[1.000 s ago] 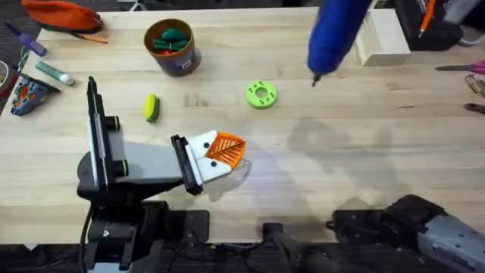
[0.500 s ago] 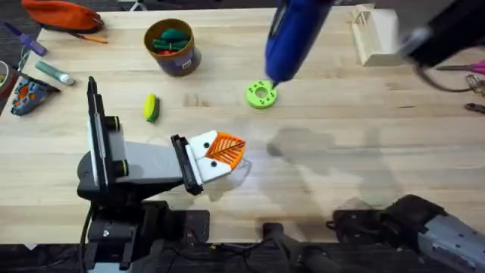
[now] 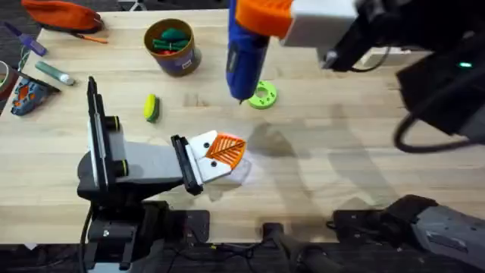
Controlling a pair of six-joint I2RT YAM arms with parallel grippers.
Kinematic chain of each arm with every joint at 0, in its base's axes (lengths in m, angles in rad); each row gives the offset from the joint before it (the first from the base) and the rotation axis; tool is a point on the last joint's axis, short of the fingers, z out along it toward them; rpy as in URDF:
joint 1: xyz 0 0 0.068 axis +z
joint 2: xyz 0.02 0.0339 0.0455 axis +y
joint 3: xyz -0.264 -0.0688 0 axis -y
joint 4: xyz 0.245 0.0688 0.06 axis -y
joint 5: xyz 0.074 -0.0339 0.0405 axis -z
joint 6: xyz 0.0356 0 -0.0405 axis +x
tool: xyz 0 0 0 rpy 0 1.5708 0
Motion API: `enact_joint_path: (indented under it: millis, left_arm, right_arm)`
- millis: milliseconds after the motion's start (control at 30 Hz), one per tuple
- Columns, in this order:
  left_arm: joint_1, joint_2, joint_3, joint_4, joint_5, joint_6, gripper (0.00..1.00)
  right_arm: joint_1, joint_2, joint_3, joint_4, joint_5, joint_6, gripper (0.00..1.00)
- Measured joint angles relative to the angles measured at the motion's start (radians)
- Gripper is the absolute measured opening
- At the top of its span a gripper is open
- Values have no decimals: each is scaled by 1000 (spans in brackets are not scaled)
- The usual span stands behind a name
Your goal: Pick up the gripper from the table and insert it into the empty holder that is missing its gripper. Then pick up a screw, insert it into the mounting hole, and use the screwdriver to tighten it. Finally, clean up the table by picking up the vegetable and placing it into the bucket.
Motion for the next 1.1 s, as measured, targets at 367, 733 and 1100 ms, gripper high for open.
enact_joint_path:
  millis: [367, 733, 1100]
  left_arm:
    - [0, 0, 0, 0, 0, 0, 16]
    - [0, 0, 0, 0, 0, 0, 16]
    - [0, 0, 0, 0, 0, 0, 16]
  right_arm:
    - [97, 76, 0, 94, -90, 27, 23]
    - [116, 76, 0, 101, -108, -23, 23]
    - [162, 80, 0, 104, -108, -95, 23]
